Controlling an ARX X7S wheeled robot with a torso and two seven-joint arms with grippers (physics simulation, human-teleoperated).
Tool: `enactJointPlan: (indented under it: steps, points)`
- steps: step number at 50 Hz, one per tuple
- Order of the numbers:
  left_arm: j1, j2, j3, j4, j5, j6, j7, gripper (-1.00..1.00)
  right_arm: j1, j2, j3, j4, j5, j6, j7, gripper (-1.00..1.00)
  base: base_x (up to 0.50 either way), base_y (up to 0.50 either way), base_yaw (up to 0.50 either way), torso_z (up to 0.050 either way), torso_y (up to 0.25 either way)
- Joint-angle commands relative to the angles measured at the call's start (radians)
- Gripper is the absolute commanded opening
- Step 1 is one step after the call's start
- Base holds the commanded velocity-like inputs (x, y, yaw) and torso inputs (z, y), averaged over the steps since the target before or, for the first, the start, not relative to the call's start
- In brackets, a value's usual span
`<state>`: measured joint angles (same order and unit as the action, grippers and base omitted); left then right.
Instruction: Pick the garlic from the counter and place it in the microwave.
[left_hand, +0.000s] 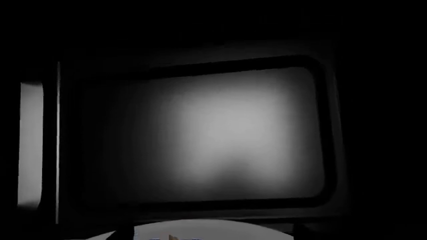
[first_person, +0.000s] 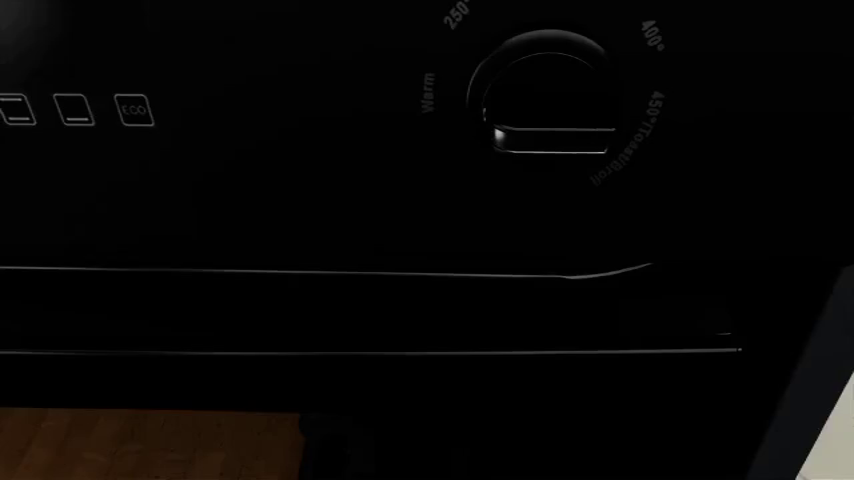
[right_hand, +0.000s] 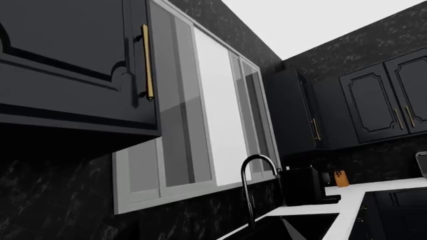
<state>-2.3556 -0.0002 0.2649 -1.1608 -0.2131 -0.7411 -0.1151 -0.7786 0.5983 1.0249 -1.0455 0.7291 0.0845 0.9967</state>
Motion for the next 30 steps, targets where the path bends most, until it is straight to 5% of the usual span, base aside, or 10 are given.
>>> enactJointPlan:
  steps: [1, 30]
  points:
    - [-0.001, 0.0, -0.032, 0.012, 0.025, 0.109, 0.001, 1.0, 0.0, -0.003, -0.001, 0.0, -0.001, -0.004, -0.001, 1.0, 0.0, 0.0, 0.0, 0.0, 0.0]
    - [-0.001, 0.0, -0.062, 0.018, 0.088, 0.505, 0.014, 1.0, -0.003, 0.024, -0.009, -0.001, -0.002, -0.005, 0.022, 1.0, 0.0, 0.0, 0.0, 0.0, 0.0]
